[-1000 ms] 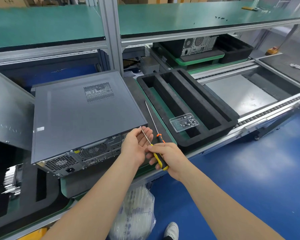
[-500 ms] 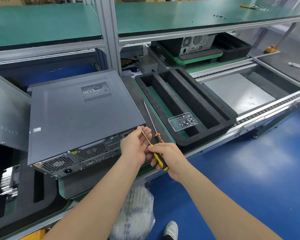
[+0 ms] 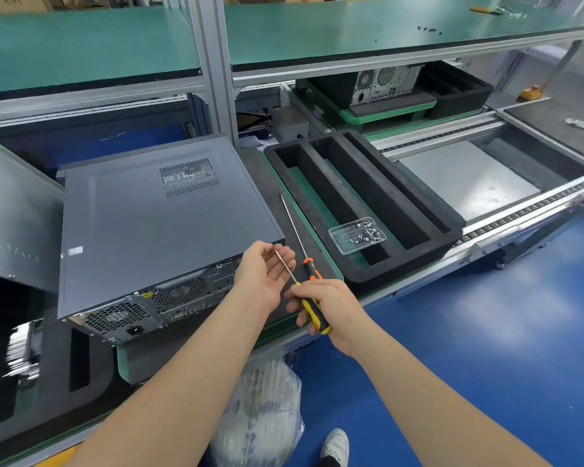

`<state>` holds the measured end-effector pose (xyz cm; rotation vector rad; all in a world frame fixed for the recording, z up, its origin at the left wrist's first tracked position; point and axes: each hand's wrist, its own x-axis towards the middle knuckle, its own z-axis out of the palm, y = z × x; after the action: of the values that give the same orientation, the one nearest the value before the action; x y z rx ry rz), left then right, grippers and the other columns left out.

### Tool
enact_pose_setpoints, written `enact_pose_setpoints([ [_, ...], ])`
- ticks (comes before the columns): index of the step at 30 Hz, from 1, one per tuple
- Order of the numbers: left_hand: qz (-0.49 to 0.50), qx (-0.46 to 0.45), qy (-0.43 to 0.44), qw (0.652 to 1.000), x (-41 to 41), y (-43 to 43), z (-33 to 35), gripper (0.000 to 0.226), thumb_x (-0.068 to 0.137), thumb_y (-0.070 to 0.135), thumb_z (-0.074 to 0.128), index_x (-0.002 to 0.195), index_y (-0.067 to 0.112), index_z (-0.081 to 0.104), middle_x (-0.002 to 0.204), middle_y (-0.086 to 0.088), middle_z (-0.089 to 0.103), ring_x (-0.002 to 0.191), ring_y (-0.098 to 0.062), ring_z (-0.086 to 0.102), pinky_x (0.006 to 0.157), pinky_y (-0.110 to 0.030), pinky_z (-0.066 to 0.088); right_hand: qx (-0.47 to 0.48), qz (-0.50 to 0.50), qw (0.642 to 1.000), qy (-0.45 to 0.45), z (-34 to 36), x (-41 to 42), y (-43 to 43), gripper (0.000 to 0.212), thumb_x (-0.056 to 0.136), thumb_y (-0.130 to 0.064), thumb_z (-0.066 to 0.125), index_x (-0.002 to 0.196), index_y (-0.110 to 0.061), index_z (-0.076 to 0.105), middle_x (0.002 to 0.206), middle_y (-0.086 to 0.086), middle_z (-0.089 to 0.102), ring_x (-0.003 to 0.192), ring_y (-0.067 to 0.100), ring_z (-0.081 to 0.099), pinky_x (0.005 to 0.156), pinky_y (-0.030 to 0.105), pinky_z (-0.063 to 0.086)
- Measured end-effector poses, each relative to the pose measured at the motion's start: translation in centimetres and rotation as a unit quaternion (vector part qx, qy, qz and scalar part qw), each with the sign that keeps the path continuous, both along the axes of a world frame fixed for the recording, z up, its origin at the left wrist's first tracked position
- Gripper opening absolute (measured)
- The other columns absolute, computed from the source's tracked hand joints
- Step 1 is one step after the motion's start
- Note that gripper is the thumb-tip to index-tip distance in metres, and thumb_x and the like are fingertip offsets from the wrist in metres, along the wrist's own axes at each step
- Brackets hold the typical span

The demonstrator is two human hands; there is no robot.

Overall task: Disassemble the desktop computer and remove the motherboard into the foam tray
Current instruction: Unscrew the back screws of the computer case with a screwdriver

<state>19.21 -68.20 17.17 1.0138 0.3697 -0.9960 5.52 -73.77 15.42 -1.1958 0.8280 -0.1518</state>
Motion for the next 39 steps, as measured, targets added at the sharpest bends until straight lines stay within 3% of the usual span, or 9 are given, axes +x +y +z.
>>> enact_pose_setpoints([
  [5,-0.012,0.014,0.004,1.000,0.4,0.2,0.5,0.017,0.096,0.008,0.055,0.100,-0.001,0.069,0.097,-0.018,0.077,0.085,-0.026,0.077,0.069,-0.035,0.061,-0.003,-0.001,1.000,-0.011,0.2,0.2,0.1,0.024,0.096,-0.025,0.069,0.094,-0.003,0.079,0.082,0.017,0.073,0.053,0.019,0.060,0.043,0.026,0.045],
  [14,-0.022,0.026,0.017,0.999,0.4,0.3,0.8,0.017,0.098,0.009,0.053,0.093,0.002,0.068,0.088,-0.014,0.076,0.082,-0.024,0.075,0.068,-0.036,0.060,-0.025,0.002,1.000,-0.019,0.5,0.6,0.3,0.025,0.098,-0.027,0.067,0.095,-0.005,0.078,0.076,0.013,0.070,0.048,0.015,0.050,0.041,0.023,0.036],
  [24,-0.046,0.004,-0.023,0.999,0.4,1.2,0.3,0.020,0.096,-0.002,0.051,0.105,0.000,0.069,0.093,-0.012,0.079,0.083,-0.021,0.078,0.071,-0.033,0.060,0.013,-0.018,0.999,-0.028,0.6,0.9,0.6,0.026,0.101,-0.022,0.064,0.100,0.002,0.076,0.075,0.014,0.065,0.048,0.015,0.045,0.040,0.023,0.030],
  [34,-0.065,0.004,-0.061,0.996,0.4,1.2,-0.6,0.018,0.100,-0.003,0.058,0.114,0.001,0.069,0.109,-0.014,0.077,0.094,-0.022,0.076,0.073,-0.031,0.061,-0.152,-0.037,0.987,0.018,0.9,1.1,1.2,0.012,0.094,-0.022,0.074,0.091,-0.010,0.077,0.071,0.013,0.072,0.049,0.018,0.051,0.043,0.027,0.042],
  [39,-0.064,0.009,-0.083,0.994,0.3,1.3,-1.0,0.018,0.094,-0.003,0.067,0.111,-0.002,0.072,0.100,-0.015,0.079,0.081,-0.021,0.076,0.065,-0.028,0.061,-0.161,-0.051,0.985,0.017,0.9,1.2,1.5,0.018,0.094,-0.028,0.075,0.094,-0.011,0.079,0.071,0.011,0.072,0.051,0.018,0.053,0.044,0.027,0.043],
])
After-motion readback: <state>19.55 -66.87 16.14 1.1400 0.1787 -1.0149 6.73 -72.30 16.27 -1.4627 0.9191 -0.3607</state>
